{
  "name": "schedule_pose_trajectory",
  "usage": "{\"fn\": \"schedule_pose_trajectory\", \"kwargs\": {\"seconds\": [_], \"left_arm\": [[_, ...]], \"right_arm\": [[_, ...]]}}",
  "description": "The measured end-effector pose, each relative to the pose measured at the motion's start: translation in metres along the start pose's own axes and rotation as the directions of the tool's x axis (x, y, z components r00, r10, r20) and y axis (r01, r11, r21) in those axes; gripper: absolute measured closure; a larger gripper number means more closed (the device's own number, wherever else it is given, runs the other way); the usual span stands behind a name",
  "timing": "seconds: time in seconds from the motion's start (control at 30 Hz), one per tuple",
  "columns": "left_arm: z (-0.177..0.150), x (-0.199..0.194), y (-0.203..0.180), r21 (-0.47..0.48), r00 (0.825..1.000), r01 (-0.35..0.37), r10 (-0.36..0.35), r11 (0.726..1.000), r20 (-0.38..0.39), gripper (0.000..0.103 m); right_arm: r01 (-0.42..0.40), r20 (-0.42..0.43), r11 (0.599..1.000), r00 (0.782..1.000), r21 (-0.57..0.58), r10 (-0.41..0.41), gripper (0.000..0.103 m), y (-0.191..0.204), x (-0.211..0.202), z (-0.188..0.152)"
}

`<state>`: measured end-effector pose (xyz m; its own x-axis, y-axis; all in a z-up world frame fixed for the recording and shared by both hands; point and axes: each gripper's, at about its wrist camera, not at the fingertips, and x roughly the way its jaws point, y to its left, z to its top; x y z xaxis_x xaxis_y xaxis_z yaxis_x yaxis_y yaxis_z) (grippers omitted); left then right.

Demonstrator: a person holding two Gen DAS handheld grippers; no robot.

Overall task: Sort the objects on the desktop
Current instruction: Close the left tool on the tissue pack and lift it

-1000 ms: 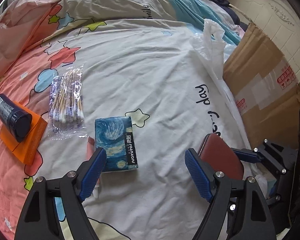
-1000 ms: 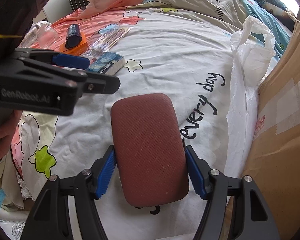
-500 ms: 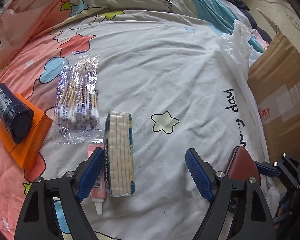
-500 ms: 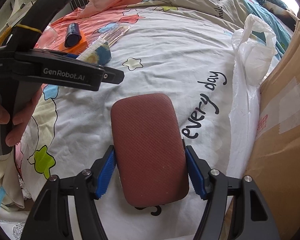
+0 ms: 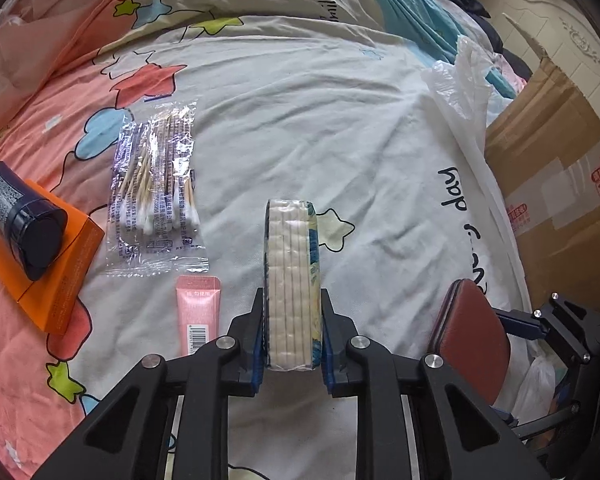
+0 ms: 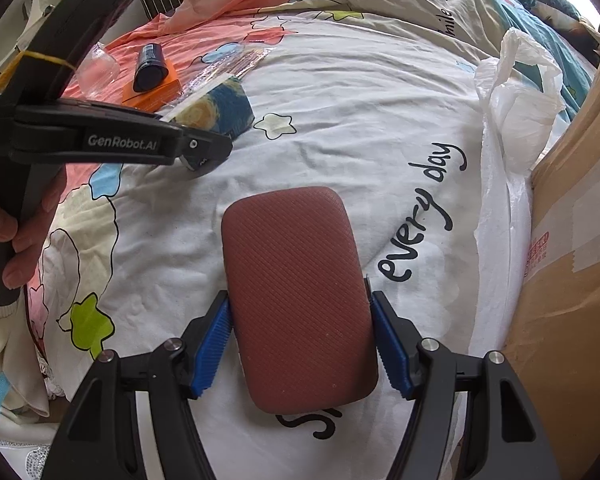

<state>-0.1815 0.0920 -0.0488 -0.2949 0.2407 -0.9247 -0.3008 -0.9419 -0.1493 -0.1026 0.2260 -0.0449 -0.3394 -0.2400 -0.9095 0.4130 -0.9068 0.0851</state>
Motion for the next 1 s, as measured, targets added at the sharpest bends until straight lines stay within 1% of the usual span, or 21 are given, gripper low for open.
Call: {"fn": "schedule_pose_trajectory", "kwargs": {"seconds": [0.17, 0.33, 0.47, 0.6, 0.67, 0.8, 1.0], "left_arm": [[-0.002, -0.018, -0.016, 0.047, 1.0, 0.01, -0.011, 0.999, 0.017, 0.081], [-0.007, -0.043, -0.035, 0.1, 0.998, 0.006, -0.011, 0.995, 0.055, 0.081], [-0.011, -0.063, -0.045, 0.121, 0.996, 0.026, -0.036, 0.992, 0.077, 0.081], [-0.015, -0.084, -0.054, 0.137, 0.993, 0.021, -0.037, 0.99, 0.111, 0.081], [-0.016, -0.094, -0.056, 0.137, 0.991, 0.027, -0.045, 0.99, 0.125, 0.081], [-0.021, -0.112, -0.061, 0.139, 0.988, 0.017, -0.038, 0.99, 0.151, 0.081], [-0.029, -0.134, -0.069, 0.145, 0.982, 0.022, -0.048, 0.989, 0.182, 0.081]], "right_arm": [[0.007, 0.02, 1.0, 1.0, 0.001, -0.007, 0.039, 0.001, -0.008, 0.0], [0.028, 0.052, 1.0, 0.998, -0.008, -0.028, 0.039, 0.007, -0.026, -0.002], [0.041, 0.082, 0.999, 0.996, -0.016, -0.039, 0.039, 0.012, -0.042, -0.003], [0.055, 0.115, 0.998, 0.992, -0.025, -0.052, 0.039, 0.019, -0.061, -0.006], [0.063, 0.137, 0.998, 0.989, -0.027, -0.058, 0.039, 0.023, -0.074, -0.008], [0.075, 0.181, 0.997, 0.981, -0.019, -0.07, 0.039, 0.025, -0.098, -0.012], [0.095, 0.25, 0.995, 0.963, 0.018, -0.097, 0.039, 0.018, -0.138, -0.018]]}}
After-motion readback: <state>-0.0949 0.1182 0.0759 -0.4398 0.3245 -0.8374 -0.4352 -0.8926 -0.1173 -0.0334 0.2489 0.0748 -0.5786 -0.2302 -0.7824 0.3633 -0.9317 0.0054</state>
